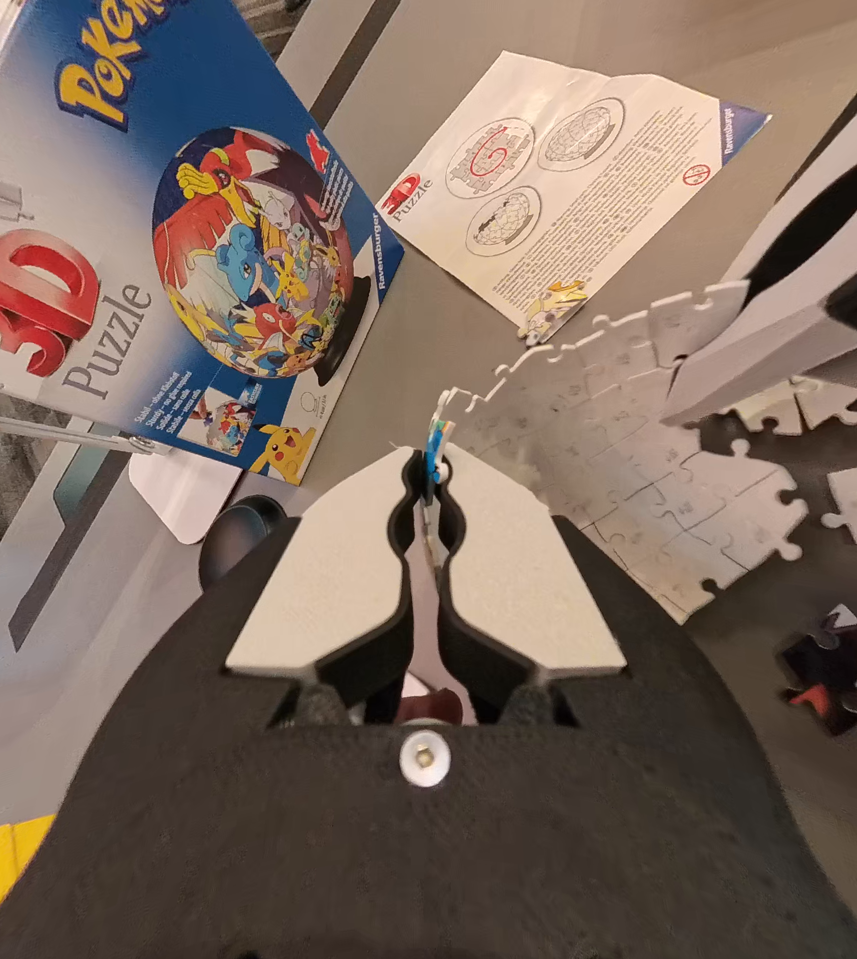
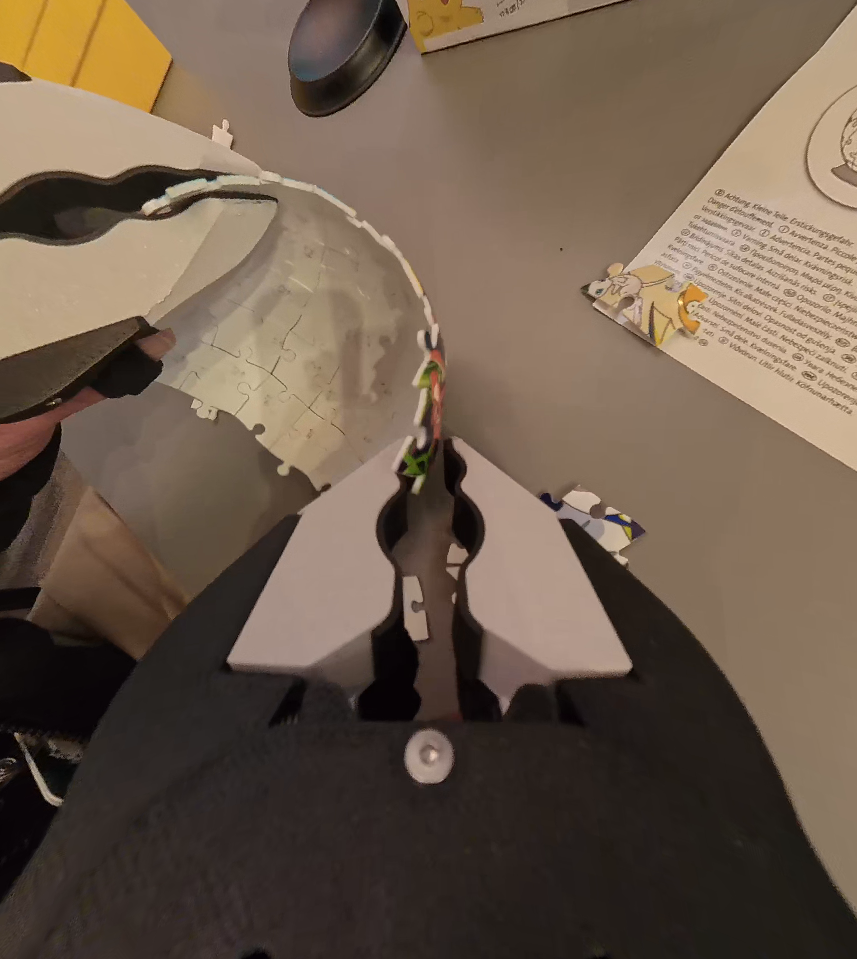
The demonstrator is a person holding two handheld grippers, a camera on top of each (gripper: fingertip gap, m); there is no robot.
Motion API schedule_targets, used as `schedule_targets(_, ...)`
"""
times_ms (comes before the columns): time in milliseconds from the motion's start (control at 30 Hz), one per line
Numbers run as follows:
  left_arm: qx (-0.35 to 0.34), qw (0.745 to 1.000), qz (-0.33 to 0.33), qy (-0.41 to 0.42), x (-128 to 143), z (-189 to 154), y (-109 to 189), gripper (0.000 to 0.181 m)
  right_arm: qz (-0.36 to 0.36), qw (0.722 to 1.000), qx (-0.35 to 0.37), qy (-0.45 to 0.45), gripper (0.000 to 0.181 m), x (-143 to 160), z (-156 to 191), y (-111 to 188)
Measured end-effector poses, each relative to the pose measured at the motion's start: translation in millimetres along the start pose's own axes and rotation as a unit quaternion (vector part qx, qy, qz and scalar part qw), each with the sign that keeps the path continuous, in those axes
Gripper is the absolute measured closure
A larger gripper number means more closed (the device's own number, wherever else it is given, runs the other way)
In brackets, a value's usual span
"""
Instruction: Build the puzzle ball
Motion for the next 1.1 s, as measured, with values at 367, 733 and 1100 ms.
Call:
schedule_targets(367,-0.004,1.0,-0.006,0.008,1,1,0,0.178,-0.022,0.999,0.026,-0.007,0.179,2,2,-5)
schedule_targets(733,-0.006,1.0,-0.008,0.016,3,3,0,0.179,-0.036,0.999,0.039,0.008,0.174,6,4,6)
schedule_targets(1100,-0.005,1.0,-0.014,0.024,2,3,1,0.178,-0.038,0.997,0.057,0.03,0.179,5,8,2)
Point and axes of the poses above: each gripper's, where its closed fingertips meet, y back along the fingers, x out of its underside, z = x × y across the jaws, the point moved 9 cm from there along y, back along the fingers, and after that the axes turned 9 degrees about x, right-handed, at the moved point
